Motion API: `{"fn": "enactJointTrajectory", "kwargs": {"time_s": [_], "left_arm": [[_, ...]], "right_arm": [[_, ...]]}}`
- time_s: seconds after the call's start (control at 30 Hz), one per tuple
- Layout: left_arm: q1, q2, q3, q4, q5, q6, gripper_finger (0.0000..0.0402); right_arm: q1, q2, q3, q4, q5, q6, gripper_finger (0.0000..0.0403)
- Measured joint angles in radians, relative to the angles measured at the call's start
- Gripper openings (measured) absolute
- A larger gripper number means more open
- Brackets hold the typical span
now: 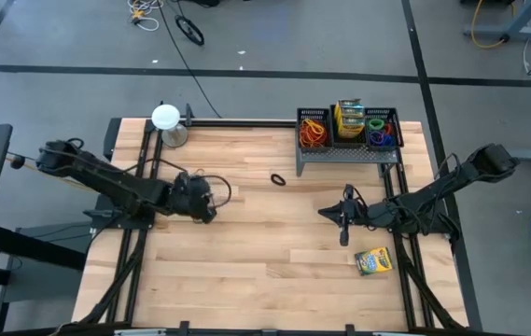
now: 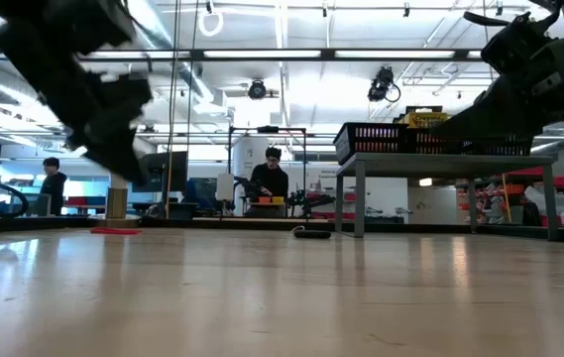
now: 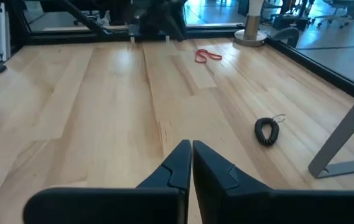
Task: Pick & Place Office Desk Supplies
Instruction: Put the red rubber band into the left black bin on the shelf
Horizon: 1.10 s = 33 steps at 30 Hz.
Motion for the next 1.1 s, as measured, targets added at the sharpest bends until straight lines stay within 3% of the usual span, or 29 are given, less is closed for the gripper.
{"fn": "enactJointTrajectory", "kwargs": {"time_s": [0.1, 0.2, 0.4, 0.77, 1.0, 1.1], "left_arm": [[0.093, 0.001, 0.000, -0.149, 0.070, -0.124, 0.0088], [0.203, 0.001, 0.000, -0.246, 0.140, -0.142, 0.0099], [0.402, 0.001, 0.000, -0.222, 0.263, 0.013, 0.0131], [0.657, 0.005, 0.000, -0.209, 0.368, 0.182, 0.0208], [0.739, 0.058, 0.000, -0.209, 0.464, 0.199, 0.0198], [0.746, 0.088, 0.000, -0.210, 0.457, 0.208, 0.0180]], "right_arm": [[0.000, 0.000, 0.000, 0.000, 0.000, -0.005, 0.0025], [0.000, 0.000, 0.000, 0.000, 0.000, -0.011, 0.0025], [0.000, 0.000, 0.000, 0.000, 0.000, -0.013, 0.0025], [-0.002, 0.000, 0.000, -0.001, 0.000, -0.014, 0.0025], [-0.002, 0.000, 0.000, -0.001, 0.001, -0.014, 0.0025], [-0.002, 0.000, 0.000, -0.001, 0.001, -0.026, 0.0025]]}}
